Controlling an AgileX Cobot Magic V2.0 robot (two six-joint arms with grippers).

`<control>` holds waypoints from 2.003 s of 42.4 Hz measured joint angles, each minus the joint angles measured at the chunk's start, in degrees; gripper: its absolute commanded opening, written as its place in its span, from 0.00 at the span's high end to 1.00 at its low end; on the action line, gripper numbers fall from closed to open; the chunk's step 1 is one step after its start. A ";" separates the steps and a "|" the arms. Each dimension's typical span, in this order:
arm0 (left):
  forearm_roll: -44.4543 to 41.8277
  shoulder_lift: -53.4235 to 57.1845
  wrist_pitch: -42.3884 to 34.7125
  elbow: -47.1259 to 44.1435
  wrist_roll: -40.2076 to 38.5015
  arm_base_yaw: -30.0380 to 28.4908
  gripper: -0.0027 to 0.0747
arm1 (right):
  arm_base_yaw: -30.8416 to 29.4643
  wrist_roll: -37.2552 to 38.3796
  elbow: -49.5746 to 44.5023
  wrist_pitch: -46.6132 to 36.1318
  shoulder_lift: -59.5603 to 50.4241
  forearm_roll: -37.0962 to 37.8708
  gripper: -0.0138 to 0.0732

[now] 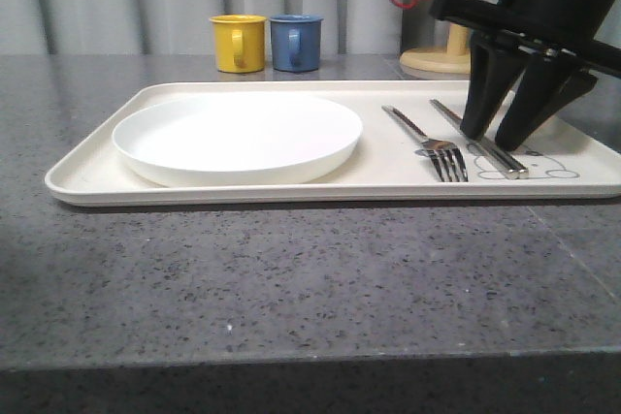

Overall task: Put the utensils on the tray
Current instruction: 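Lower the chopsticks onto the tray beside the fork and release, then grasp the silver spoon with the right gripper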

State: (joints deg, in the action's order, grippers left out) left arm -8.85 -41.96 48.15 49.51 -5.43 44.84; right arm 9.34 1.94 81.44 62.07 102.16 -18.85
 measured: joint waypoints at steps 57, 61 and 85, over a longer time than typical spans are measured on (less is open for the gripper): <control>0.10 0.00 0.21 0.00 0.00 0.00 0.44 | -27.14 -10.82 -0.34 0.70 -3.67 18.16 0.43; 0.10 0.00 0.34 0.00 0.00 0.00 0.44 | -27.14 -10.91 -0.34 -1.30 -1.80 18.16 0.49; 0.10 0.00 0.55 0.00 0.00 0.00 0.44 | -27.01 -12.51 0.00 -1.62 -0.46 13.88 0.83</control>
State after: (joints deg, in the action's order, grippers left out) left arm -8.75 -41.96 48.70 49.51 -5.43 44.84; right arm -17.67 -10.56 81.44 60.46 101.70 -4.97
